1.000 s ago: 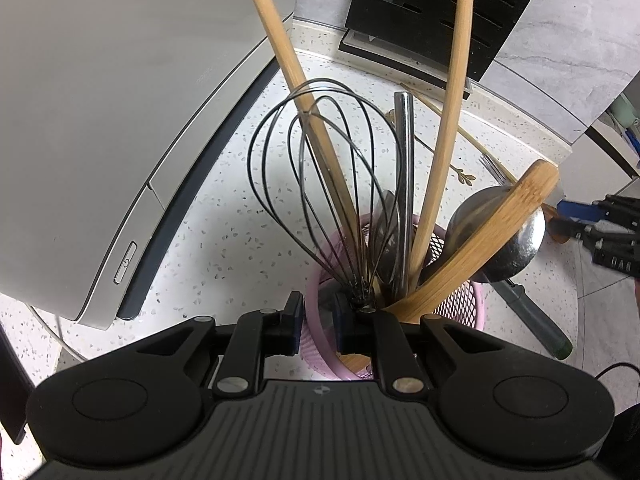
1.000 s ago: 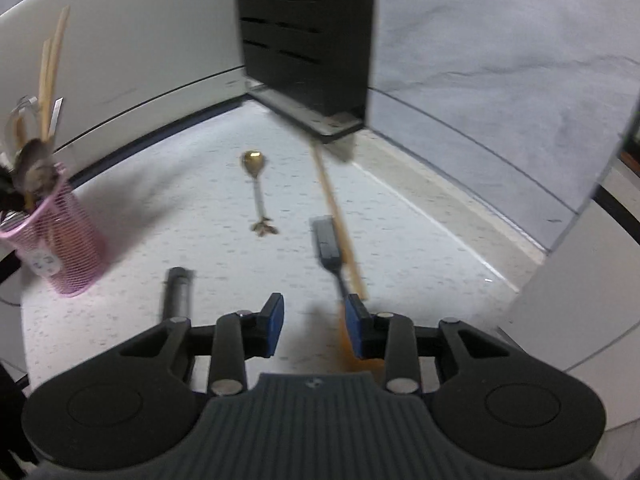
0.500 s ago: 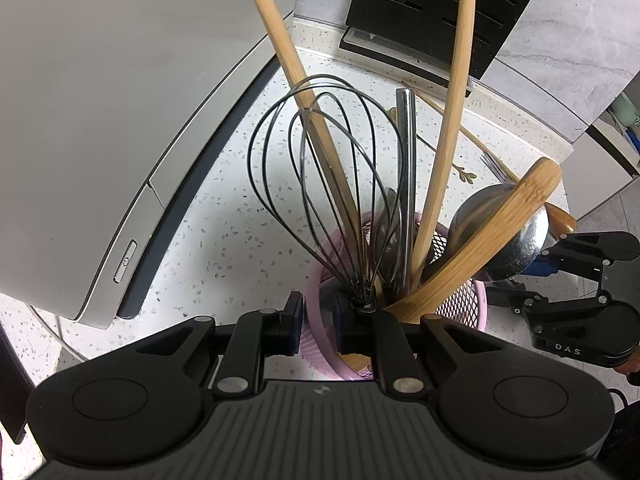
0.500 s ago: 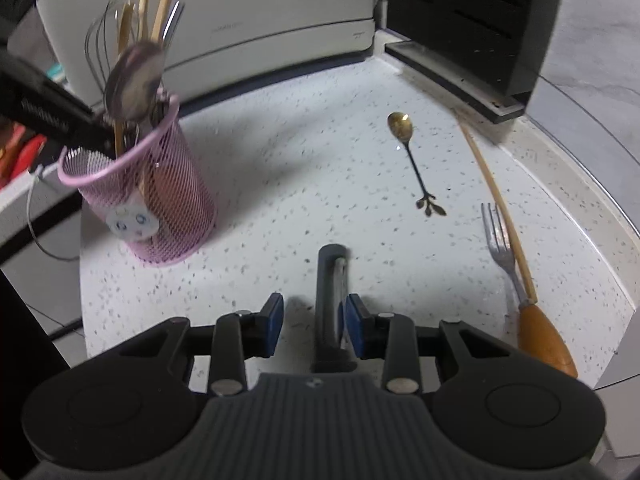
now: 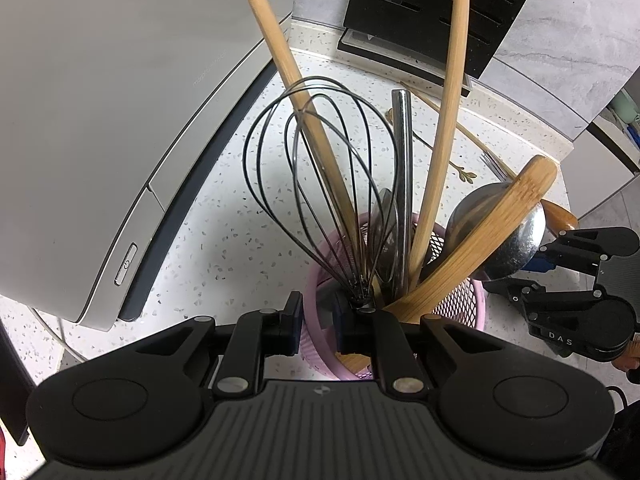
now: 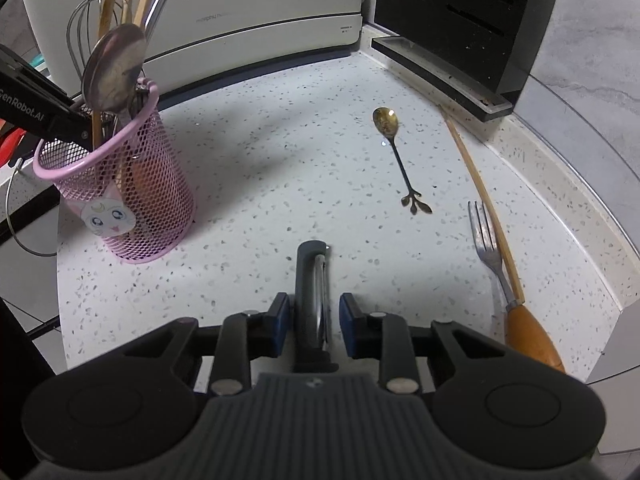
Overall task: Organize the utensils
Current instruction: 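Lift the black peeler and carry it toward the pink cup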
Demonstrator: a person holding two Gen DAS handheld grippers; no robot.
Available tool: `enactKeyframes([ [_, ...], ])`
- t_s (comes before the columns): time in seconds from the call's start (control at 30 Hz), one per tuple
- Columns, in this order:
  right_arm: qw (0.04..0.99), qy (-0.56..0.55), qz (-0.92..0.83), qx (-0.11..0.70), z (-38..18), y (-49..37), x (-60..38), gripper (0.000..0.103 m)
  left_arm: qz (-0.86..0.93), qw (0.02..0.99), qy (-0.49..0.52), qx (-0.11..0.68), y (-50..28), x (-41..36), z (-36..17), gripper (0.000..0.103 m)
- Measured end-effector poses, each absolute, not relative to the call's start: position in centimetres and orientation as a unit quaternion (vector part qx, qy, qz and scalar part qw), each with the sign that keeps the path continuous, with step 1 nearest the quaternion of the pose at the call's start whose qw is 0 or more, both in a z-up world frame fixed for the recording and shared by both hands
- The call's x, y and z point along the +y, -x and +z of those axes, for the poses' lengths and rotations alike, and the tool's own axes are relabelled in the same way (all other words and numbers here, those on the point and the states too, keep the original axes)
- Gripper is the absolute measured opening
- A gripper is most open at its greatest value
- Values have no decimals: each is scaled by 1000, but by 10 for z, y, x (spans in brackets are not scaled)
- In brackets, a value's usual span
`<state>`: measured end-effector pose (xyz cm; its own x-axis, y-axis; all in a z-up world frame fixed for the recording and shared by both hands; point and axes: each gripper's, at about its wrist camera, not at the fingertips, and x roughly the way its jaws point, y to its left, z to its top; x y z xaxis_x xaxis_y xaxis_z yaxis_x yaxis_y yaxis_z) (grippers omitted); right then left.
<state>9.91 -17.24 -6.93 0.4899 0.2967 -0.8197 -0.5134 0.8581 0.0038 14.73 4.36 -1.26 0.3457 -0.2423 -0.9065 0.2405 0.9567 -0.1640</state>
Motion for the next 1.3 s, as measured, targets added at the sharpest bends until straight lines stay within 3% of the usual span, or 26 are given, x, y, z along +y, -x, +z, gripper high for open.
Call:
enactKeyframes([
  [0.1,858,124,233,441,-70,-98,-173,14,-148,820,1,553,-147,44,-13,16],
  [0.73,883,50,232,406,-37,-87,-195,13,-152,819,6,554,-148,44,-15,14],
  [1.3,935,-10,242,261,45,-59,-194,13,-148,818,21,555,-152,49,-15,12],
])
